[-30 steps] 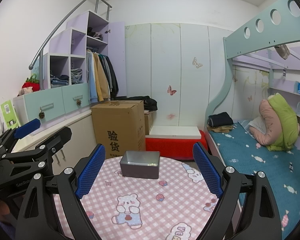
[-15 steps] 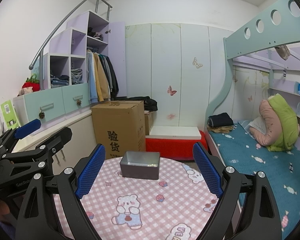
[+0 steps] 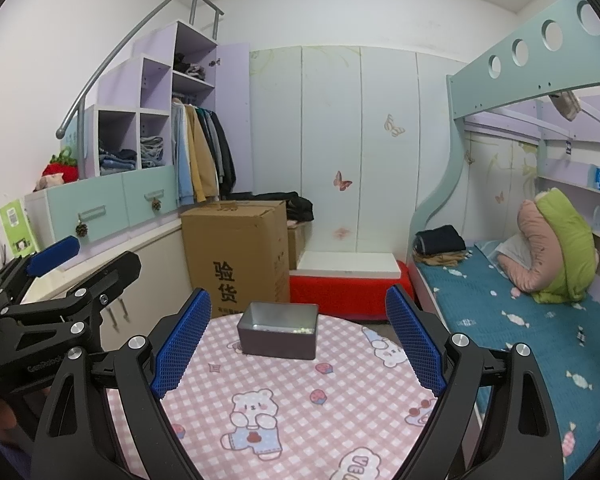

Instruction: Organize jewelry

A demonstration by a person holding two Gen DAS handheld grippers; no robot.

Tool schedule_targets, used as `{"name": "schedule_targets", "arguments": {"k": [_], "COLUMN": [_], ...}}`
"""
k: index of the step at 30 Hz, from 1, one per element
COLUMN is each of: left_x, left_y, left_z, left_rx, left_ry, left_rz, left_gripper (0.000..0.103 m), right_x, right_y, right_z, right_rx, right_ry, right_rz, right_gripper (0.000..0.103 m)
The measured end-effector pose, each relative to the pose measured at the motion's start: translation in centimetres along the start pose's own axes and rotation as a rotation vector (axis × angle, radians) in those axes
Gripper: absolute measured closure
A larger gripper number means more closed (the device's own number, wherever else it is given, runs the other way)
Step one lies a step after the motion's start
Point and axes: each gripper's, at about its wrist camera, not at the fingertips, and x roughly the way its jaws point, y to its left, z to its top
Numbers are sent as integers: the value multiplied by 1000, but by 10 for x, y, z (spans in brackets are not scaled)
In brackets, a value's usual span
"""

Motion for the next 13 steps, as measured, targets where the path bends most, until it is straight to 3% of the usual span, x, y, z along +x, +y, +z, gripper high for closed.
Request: {"name": "schedule_targets", "arguments": {"k": [13], "left_x": [1], "left_y": [-1], "left_z": [1], "left_rx": [-1], "left_ry": [-1], "left_rz": [-4], "left_gripper": [7], "right_x": [4], "right_y": [-2], "right_z": [-2], "right_rx": [7], "right_ry": [2], "right_rz": [2], "right_gripper": [14]}}
